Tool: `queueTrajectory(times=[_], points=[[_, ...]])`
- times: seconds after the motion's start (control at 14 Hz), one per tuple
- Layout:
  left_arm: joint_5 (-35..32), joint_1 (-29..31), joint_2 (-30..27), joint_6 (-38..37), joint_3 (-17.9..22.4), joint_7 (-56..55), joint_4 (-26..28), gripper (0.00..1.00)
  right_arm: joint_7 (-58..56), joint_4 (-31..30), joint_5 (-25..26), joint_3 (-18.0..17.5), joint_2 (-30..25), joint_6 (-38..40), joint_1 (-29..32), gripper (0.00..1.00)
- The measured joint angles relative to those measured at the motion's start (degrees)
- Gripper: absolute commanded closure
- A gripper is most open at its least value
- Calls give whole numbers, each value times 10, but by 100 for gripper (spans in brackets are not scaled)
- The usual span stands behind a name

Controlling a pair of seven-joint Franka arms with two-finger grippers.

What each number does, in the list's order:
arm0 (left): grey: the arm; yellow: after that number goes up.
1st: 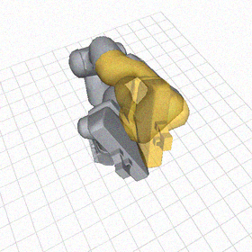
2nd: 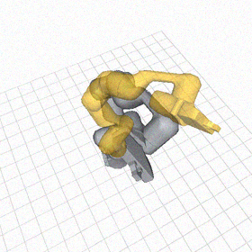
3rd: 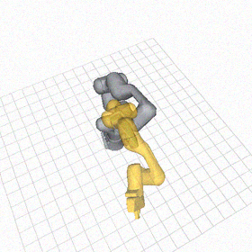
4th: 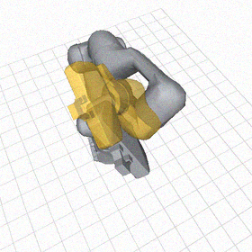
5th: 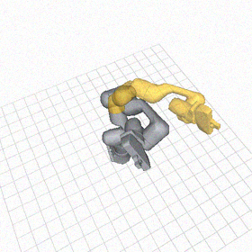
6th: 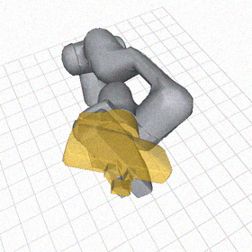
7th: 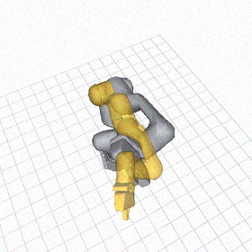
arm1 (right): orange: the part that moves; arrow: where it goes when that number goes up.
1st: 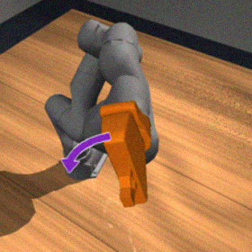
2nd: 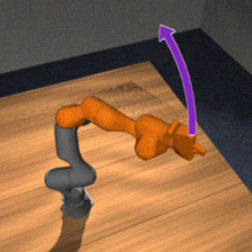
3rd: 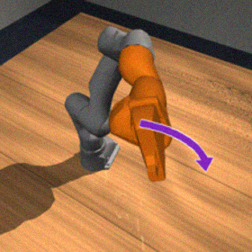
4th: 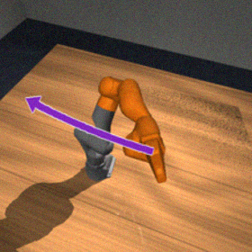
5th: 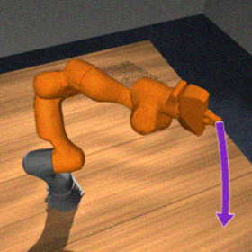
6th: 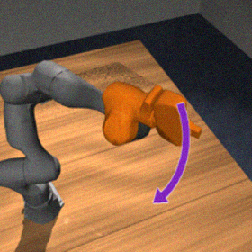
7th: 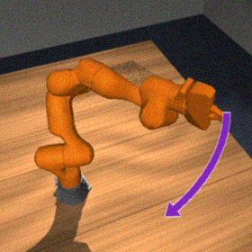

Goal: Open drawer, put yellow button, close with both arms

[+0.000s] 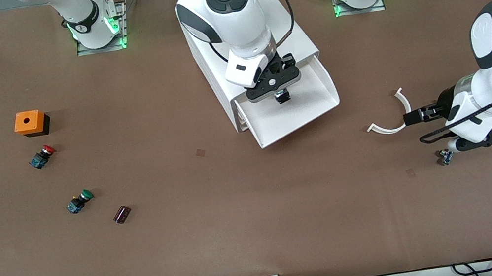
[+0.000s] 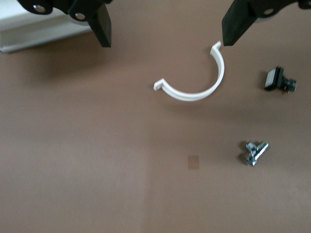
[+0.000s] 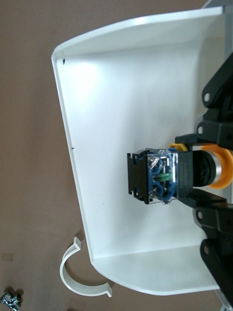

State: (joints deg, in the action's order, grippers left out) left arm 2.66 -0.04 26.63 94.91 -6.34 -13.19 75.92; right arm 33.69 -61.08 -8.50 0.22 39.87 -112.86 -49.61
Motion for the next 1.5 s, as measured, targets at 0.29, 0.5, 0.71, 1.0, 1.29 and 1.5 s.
queueTrajectory(times=[0.29, 0.5, 0.71, 1.0, 1.29, 1.5], points=[[3, 0, 9, 19, 0, 0, -2, 0, 0, 2, 0, 2, 15, 2, 0, 100], [3, 0, 9, 19, -1, 0, -6, 0, 0, 2, 0, 2, 29, 2, 0, 100], [3, 0, 9, 19, -1, 0, -6, 0, 0, 3, -2, 2, 30, 1, 0, 0], [3, -1, 9, 19, -1, 0, -6, 0, 2, 8, -2, 2, 30, -4, 0, 0], [3, -2, 9, 19, -3, -1, -6, 0, 11, 14, -2, 4, 29, -2, 0, 0], [3, -7, 9, 22, -6, -1, -8, 0, 15, 53, -2, 20, 22, 46, 8, 0]])
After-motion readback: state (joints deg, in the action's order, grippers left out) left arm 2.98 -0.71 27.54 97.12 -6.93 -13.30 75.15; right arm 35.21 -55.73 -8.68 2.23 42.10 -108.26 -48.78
